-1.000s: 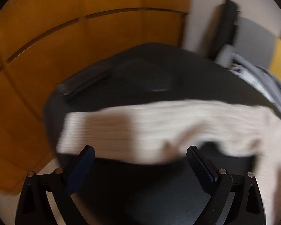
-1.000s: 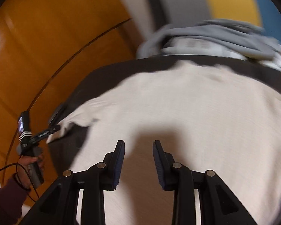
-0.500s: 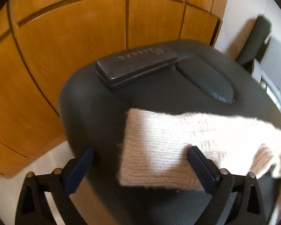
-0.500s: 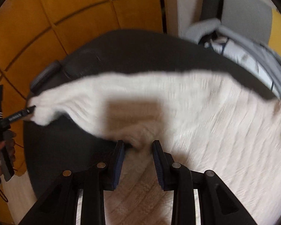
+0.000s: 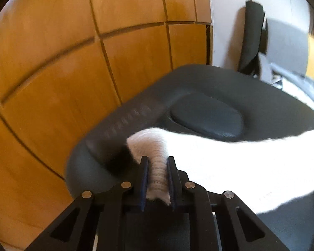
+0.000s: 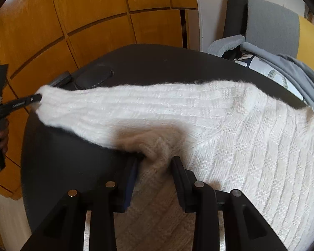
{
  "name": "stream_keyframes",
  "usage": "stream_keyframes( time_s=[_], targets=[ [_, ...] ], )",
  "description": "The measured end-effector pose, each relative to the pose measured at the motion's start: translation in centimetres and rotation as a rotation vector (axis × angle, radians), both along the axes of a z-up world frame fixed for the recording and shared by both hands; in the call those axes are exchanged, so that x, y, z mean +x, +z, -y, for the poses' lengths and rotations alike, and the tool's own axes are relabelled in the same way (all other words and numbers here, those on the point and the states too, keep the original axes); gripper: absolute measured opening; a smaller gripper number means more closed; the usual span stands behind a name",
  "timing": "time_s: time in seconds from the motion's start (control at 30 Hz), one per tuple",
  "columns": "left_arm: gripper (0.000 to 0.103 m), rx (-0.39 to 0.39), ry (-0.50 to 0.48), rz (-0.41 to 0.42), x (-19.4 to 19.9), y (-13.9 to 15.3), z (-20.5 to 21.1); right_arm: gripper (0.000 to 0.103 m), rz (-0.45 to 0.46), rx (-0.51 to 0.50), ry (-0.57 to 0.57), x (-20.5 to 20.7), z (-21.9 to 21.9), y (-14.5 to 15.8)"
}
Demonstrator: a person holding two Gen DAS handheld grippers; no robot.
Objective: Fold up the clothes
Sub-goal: 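Fold the held sleeve across the sweater body with the left gripper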
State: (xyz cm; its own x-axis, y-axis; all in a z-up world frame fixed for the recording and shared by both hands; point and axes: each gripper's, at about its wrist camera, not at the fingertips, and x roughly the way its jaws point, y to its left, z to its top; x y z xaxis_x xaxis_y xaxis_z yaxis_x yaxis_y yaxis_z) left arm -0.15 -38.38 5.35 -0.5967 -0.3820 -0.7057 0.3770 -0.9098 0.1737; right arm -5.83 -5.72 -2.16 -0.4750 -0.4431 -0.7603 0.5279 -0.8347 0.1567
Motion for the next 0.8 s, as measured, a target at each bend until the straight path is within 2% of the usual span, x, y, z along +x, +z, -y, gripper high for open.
stream_keyframes(
  time_s=[0.17, 0.3, 0.33, 0.43, 0.47, 0.53, 0.57, 0.67, 0.7, 0.8],
  targets=[
    [0.017, -0.141, 0.005, 0.122, -3.4, -2.5, 1.1, 0.034, 0.010, -0.027, -0.002, 0.1, -0.6, 0.3],
    [0.019, -0.234, -0.022, 0.155, -4.4, -4.0, -1.0, 0.035, 0.014, -0.029, -0.002, 0.1, -0.6, 0.5],
    [0.024, -0.219, -0.022, 0.155, -4.8, -3.7, -2.0, 0.035, 0.032, -0.054, -0.008, 0.1, -1.1, 0.8],
    [0.028, -0.135, -0.003, 0.116, -3.3, -1.6, -2.4, 0.034, 0.086, -0.134, -0.029, -0.1, -2.7, 1.8],
    [0.032, -0.132, 0.010, 0.081, -2.4, -0.5, -2.6, 0.035, 0.099, -0.187, -0.063, -0.4, -4.2, 2.4],
    [0.051, -0.130, 0.036, -0.011, 0.2, 1.6, -4.0, 0.035, 0.122, -0.281, -0.130, -1.0, -7.1, 3.7],
    [0.051, -0.126, 0.044, -0.054, 1.5, 2.6, -4.8, 0.035, 0.123, -0.264, -0.157, -1.6, -8.0, 4.1],
    [0.054, 0.009, -0.123, -0.116, 4.0, 3.2, -10.9, 0.035, 0.136, -0.188, -0.193, -3.9, -9.6, 4.7],
    [0.058, 0.055, -0.178, -0.134, 4.8, 3.4, -12.9, 0.035, 0.134, -0.164, -0.185, -4.7, -9.5, 4.8],
    [0.059, 0.241, -0.340, -0.077, 5.8, 1.3, -19.8, 0.035, 0.180, -0.134, -0.054, -6.3, -7.2, 4.7]
  ],
)
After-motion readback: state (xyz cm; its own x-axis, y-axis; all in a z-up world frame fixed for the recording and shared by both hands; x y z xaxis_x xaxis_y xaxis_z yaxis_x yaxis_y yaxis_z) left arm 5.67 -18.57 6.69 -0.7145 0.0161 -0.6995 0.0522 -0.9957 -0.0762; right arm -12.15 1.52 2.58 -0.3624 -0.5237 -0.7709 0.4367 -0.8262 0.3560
